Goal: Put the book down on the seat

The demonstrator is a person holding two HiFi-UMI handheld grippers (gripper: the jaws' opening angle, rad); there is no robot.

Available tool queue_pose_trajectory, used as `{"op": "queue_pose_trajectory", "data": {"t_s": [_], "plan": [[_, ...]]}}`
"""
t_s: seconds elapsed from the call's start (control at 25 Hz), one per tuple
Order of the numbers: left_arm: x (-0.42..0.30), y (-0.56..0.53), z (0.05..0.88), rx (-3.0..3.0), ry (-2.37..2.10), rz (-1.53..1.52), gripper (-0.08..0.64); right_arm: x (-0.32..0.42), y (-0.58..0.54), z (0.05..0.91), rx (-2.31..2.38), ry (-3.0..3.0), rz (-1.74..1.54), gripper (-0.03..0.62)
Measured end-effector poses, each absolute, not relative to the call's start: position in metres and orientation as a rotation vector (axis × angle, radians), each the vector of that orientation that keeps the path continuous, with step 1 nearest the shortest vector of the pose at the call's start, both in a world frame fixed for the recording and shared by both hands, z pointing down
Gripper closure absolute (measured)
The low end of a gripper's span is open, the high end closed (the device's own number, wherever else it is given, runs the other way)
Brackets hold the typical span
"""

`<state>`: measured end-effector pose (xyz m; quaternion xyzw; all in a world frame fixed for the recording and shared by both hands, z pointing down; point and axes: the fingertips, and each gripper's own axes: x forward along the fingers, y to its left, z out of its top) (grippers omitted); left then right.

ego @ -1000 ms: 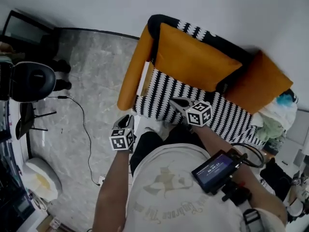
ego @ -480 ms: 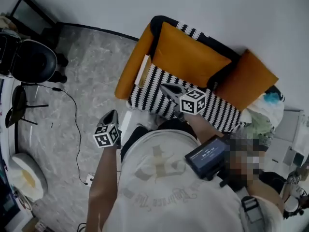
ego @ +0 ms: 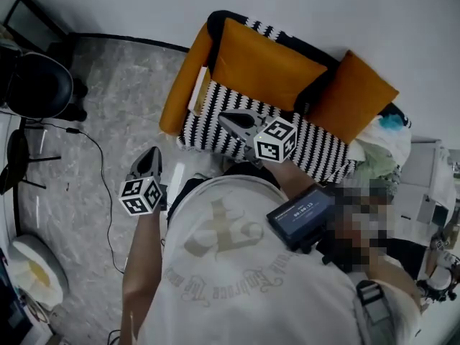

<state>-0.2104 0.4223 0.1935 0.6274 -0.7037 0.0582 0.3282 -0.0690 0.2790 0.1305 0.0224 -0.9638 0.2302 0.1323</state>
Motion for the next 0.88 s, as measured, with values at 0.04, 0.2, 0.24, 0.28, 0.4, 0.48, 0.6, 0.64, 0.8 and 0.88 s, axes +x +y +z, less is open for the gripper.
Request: {"op": "queue_pose_trajectory", "data": {"t_s": [0.04, 0.2, 0.24, 0.28, 0.4, 0.48, 0.6, 0.64, 0.8, 0.88], "plan": [[-0.209, 0.422, 0.191, 1.658, -1.838, 0.146, 0.548, -0.070, 0.283, 0.129, 0.053, -2.800, 0.659, 0.578], [-0.203, 0.428, 0.181, 1.723, -1.819, 0.146, 0.548, -0.066, 0.301, 0.131, 0.044, -2.799, 0.655, 0.578], [-0.199, 0.433, 0.179, 1.737, -1.814, 0.147, 0.548, -0.063, 0.308, 0.132, 0.050, -2.797, 0.659, 0.577], [-0.196, 0.439, 0.178, 1.749, -1.808, 0.149, 0.548, -0.059, 0.316, 0.132, 0.053, -2.796, 0.661, 0.578], [-0.184, 0.451, 0.181, 1.772, -1.782, 0.155, 0.548, -0.048, 0.334, 0.138, 0.059, -2.784, 0.655, 0.578], [-0.180, 0.456, 0.185, 1.776, -1.767, 0.157, 0.548, -0.044, 0.340, 0.143, 0.072, -2.775, 0.655, 0.578], [-0.180, 0.462, 0.188, 1.780, -1.755, 0.154, 0.548, -0.044, 0.345, 0.147, 0.091, -2.767, 0.659, 0.578], [-0.179, 0.464, 0.189, 1.783, -1.750, 0.151, 0.548, -0.045, 0.347, 0.147, 0.094, -2.765, 0.655, 0.578], [-0.178, 0.467, 0.191, 1.793, -1.736, 0.141, 0.548, -0.048, 0.351, 0.147, 0.099, -2.759, 0.639, 0.578], [-0.178, 0.465, 0.190, 1.802, -1.731, 0.135, 0.548, -0.050, 0.350, 0.145, 0.104, -2.759, 0.628, 0.578]]}}
